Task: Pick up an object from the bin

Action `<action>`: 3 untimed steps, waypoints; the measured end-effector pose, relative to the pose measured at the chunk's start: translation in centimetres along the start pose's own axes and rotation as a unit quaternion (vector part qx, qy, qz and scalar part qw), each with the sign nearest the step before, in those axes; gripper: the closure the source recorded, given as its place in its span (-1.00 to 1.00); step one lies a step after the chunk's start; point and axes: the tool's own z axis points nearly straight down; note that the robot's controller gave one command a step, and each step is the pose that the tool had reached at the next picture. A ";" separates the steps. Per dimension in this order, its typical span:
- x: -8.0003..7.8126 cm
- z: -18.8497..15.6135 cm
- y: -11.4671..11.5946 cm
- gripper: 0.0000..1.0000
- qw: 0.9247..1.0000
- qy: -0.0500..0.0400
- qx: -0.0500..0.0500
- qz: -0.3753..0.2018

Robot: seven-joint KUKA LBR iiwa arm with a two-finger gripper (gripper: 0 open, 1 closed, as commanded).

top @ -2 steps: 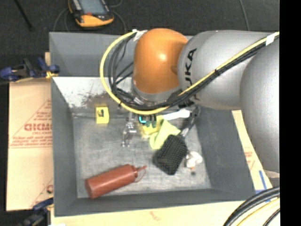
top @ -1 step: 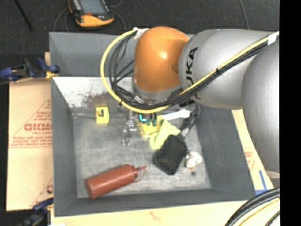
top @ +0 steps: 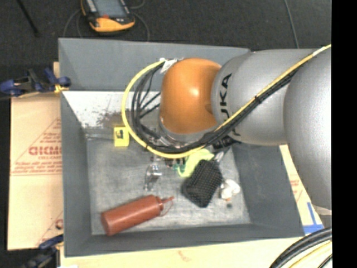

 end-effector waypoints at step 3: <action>5.7 9.8 0.0 1.00 0.994 -0.001 -0.002 -0.113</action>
Offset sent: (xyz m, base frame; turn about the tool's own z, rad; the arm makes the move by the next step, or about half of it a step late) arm -0.0434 0.0693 -0.0503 -0.1306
